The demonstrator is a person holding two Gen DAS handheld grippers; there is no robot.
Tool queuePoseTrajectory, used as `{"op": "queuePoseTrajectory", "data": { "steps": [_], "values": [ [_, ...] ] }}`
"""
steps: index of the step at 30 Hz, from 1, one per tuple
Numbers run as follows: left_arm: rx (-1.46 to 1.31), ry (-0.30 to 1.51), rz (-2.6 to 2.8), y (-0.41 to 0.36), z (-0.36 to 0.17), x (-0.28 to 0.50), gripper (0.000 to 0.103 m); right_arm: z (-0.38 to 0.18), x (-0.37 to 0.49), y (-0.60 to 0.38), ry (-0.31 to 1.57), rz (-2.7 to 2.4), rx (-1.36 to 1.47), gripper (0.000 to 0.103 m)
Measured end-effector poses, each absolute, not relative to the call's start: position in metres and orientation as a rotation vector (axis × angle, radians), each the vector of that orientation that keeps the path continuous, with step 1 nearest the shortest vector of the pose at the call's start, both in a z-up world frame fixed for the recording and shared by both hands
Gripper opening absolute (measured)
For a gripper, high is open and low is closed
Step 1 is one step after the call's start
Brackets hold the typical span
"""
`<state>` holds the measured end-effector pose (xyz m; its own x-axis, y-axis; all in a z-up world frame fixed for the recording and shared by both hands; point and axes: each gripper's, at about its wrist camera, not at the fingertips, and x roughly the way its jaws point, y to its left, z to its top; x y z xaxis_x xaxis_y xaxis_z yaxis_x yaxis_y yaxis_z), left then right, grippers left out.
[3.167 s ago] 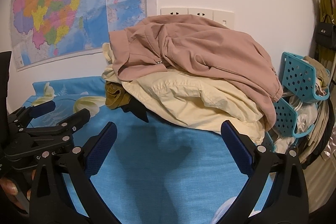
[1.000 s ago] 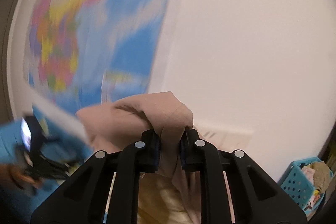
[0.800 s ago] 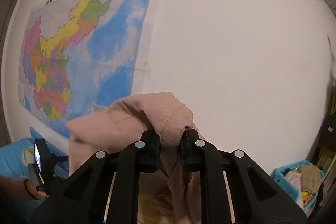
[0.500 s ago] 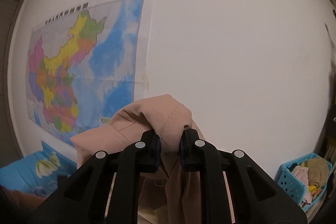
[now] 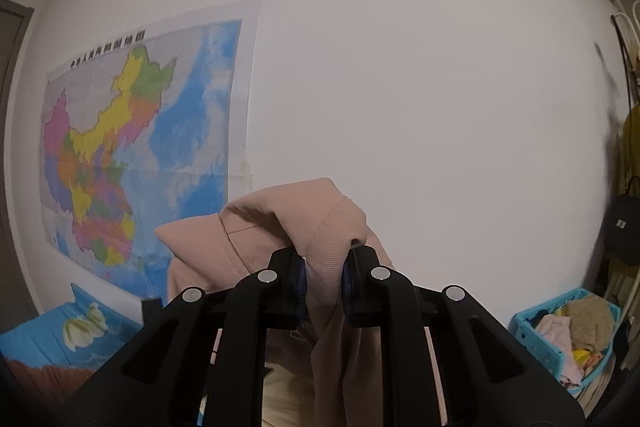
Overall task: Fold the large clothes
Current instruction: 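Lift the pink jacket off the pile with both grippers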
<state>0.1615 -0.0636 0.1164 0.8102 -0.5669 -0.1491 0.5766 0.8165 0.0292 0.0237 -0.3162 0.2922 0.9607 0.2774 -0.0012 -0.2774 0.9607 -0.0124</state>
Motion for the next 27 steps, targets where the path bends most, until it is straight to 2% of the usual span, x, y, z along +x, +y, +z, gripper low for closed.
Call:
{"op": "queuePoseTrajectory", "data": {
  "steps": [7,13,19,24,27],
  "values": [
    [-0.015,-0.057,-0.643,-0.044,0.221,0.089,0.005,0.372,-0.077,-0.327,-0.208,0.267,-0.05,0.013],
    [-0.04,-0.211,-0.604,0.014,0.286,-0.021,0.005,0.411,-0.157,-0.33,-0.278,0.328,-0.03,0.013],
    [0.049,-0.251,-0.45,0.074,0.304,-0.121,0.005,0.397,-0.187,-0.323,-0.238,0.505,0.043,0.013],
    [0.119,-0.179,-0.244,0.124,0.314,-0.204,0.005,0.373,-0.179,-0.294,-0.181,0.713,0.104,0.013],
    [0.173,-0.115,-0.12,0.14,0.309,-0.223,0.005,0.347,-0.146,-0.262,-0.115,0.831,0.138,0.013]
  ]
}}
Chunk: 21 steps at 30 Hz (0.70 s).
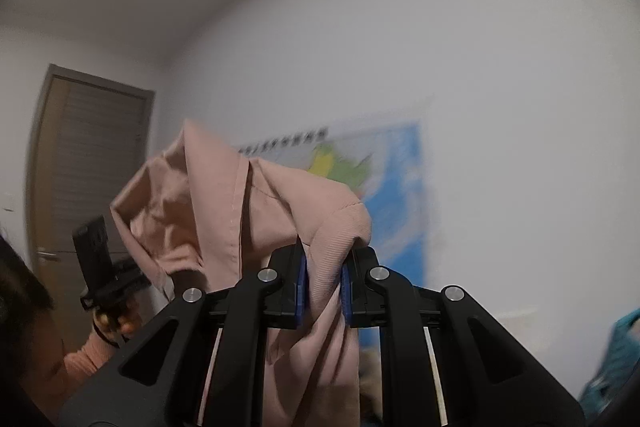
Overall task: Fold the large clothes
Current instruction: 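Lift the pink jacket off the pile with both grippers, then lower the pink jacket onto the blue sheet beside the cream shirt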
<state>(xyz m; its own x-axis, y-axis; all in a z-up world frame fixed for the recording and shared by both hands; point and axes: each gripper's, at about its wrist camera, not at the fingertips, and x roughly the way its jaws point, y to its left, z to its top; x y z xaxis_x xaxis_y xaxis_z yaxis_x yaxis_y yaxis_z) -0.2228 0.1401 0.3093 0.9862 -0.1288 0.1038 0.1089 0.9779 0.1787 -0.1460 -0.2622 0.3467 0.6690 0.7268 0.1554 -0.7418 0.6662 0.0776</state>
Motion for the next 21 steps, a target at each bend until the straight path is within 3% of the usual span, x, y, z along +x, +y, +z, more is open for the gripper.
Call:
{"op": "queuePoseTrajectory", "data": {
  "steps": [6,11,15,18,21],
  "values": [
    [0.199,0.212,0.045,0.176,0.223,-0.15,0.007,0.253,-0.008,-0.175,0.273,0.904,0.188,0.013],
    [0.096,0.568,0.146,0.233,0.095,-0.052,0.007,0.117,0.112,-0.074,0.661,0.808,0.169,0.013],
    [0.059,0.724,0.184,0.265,0.026,-0.008,0.007,0.04,0.173,-0.045,0.822,0.75,0.147,0.013],
    [-0.015,0.814,0.144,0.293,0.002,0.021,0.018,0.018,0.199,-0.036,0.872,0.698,0.161,0.014],
    [-0.064,0.798,0.084,0.317,0.005,0.03,0.036,0.016,0.205,-0.029,0.884,0.654,0.093,0.016]
  ]
}}
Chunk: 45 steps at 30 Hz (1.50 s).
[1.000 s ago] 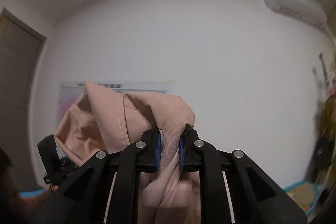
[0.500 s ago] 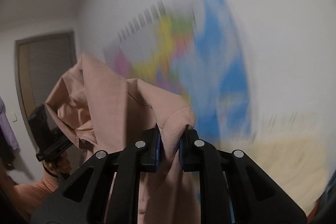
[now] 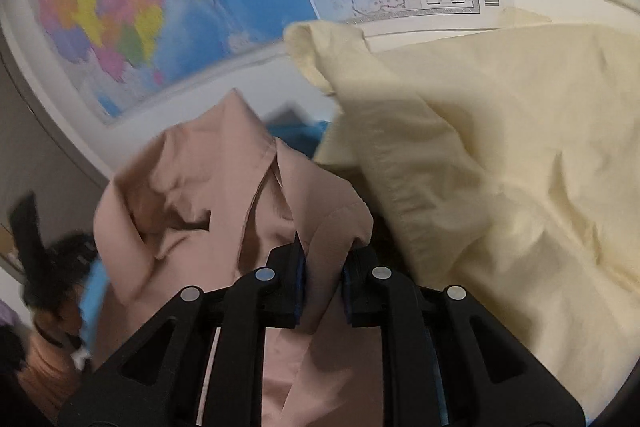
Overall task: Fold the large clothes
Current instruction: 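Lower the pink jacket onto the blue sheet beside the cream shirt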
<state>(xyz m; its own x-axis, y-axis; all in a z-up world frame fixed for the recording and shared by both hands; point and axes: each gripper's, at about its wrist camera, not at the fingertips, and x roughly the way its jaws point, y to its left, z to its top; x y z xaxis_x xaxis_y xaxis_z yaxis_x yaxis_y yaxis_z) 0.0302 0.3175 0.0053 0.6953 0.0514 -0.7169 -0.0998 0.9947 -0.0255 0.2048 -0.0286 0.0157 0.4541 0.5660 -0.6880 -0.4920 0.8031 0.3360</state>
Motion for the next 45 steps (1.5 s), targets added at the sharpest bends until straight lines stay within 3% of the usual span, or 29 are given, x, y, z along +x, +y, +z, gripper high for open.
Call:
{"op": "queuePoseTrajectory", "data": {
  "steps": [2,3,8,11,14,16,17,18,19,20,22,24,25,26,27,32,35,36,45],
  "values": [
    [-0.078,0.77,-0.001,0.323,0.015,0.024,0.072,0.017,0.202,-0.027,0.885,0.657,0.077,0.019],
    [-0.077,0.749,-0.027,0.326,0.018,0.016,0.075,0.016,0.203,-0.025,0.884,0.652,0.066,0.022],
    [-0.136,0.779,-0.089,0.363,0.004,0.024,0.075,0.006,0.209,-0.013,0.88,0.633,0.024,0.025],
    [-0.172,0.838,-0.138,0.373,-0.022,0.024,0.075,-0.001,0.206,-0.009,0.896,0.637,0.032,0.04],
    [-0.16,0.942,-0.201,0.369,-0.056,0.025,0.075,-0.008,0.201,-0.004,0.914,0.645,0.002,0.041],
    [-0.124,0.99,-0.198,0.361,-0.074,0.026,0.075,-0.011,0.2,0.003,0.928,0.648,-0.026,0.029],
    [-0.125,0.994,-0.202,0.36,-0.076,0.028,0.07,-0.011,0.199,0.007,0.925,0.643,-0.053,0.014],
    [-0.122,0.985,-0.201,0.359,-0.077,0.027,0.063,-0.009,0.198,0.006,0.914,0.63,-0.076,0.013],
    [-0.12,0.962,-0.206,0.356,-0.073,0.026,0.034,-0.004,0.197,0.007,0.897,0.617,-0.082,0.012],
    [-0.15,0.949,-0.219,0.354,-0.066,0.026,0.013,0.002,0.197,0.005,0.879,0.615,-0.063,0.011],
    [-0.163,0.904,-0.231,0.346,-0.048,0.023,0.008,0.022,0.194,-0.006,0.804,0.609,-0.017,0.01],
    [-0.129,0.842,-0.24,0.334,-0.031,0.017,0.011,0.037,0.19,-0.016,0.73,0.583,0.004,0.01],
    [-0.132,0.824,-0.254,0.332,-0.024,0.012,0.029,0.038,0.19,-0.019,0.725,0.572,0.009,0.01],
    [-0.135,0.816,-0.265,0.332,-0.022,0.009,0.06,0.037,0.191,-0.021,0.726,0.567,0.014,0.01],
    [-0.129,0.79,-0.244,0.337,-0.022,0.004,0.067,0.035,0.191,-0.024,0.728,0.561,0.018,0.01],
    [-0.239,0.852,-0.158,0.386,-0.048,-0.018,0.065,0.014,0.197,-0.039,0.766,0.544,0.058,0.011],
    [-0.275,0.892,-0.149,0.401,-0.066,-0.036,0.05,0.009,0.198,-0.044,0.767,0.556,0.095,0.011],
    [-0.292,0.887,-0.189,0.401,-0.069,-0.047,0.05,0.009,0.198,-0.042,0.766,0.56,0.094,0.011],
    [-0.104,0.87,-0.282,0.345,-0.078,-0.084,0.046,0.001,0.199,-0.05,0.807,0.583,0.129,0.016]
  ]
}}
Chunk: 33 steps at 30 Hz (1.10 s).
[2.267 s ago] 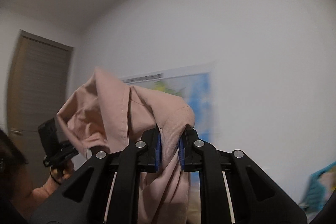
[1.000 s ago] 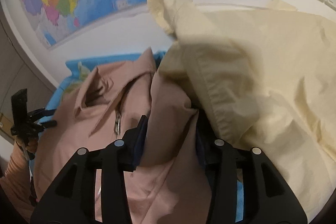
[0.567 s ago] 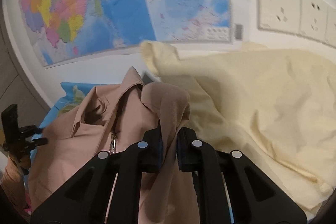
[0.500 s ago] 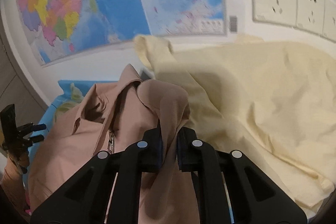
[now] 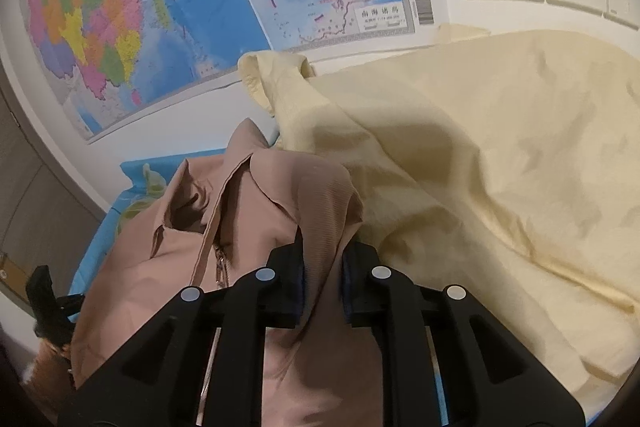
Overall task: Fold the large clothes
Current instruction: 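Lower the pink jacket onto the blue sheet beside the cream shirt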
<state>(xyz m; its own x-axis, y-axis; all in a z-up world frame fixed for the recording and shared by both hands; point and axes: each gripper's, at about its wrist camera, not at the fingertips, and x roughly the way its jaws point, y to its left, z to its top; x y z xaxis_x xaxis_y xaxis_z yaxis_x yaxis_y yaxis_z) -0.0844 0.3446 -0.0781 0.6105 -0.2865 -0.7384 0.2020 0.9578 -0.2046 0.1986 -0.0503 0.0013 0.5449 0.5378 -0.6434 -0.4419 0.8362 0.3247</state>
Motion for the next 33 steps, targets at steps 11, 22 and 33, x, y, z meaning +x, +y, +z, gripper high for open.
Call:
{"op": "queuePoseTrajectory", "data": {
  "steps": [11,22,33],
  "values": [
    [-0.015,0.777,-0.083,0.321,-0.035,-0.064,0.0,0.011,0.191,-0.04,0.792,0.589,0.078,0.013],
    [0.044,0.598,0.085,0.362,0.054,-0.1,0.024,0.002,0.195,-0.044,0.793,0.595,0.114,0.016],
    [-0.06,0.884,-0.182,0.308,-0.068,-0.099,0.042,-0.002,0.173,-0.05,0.804,0.628,0.122,0.055]
  ]
}}
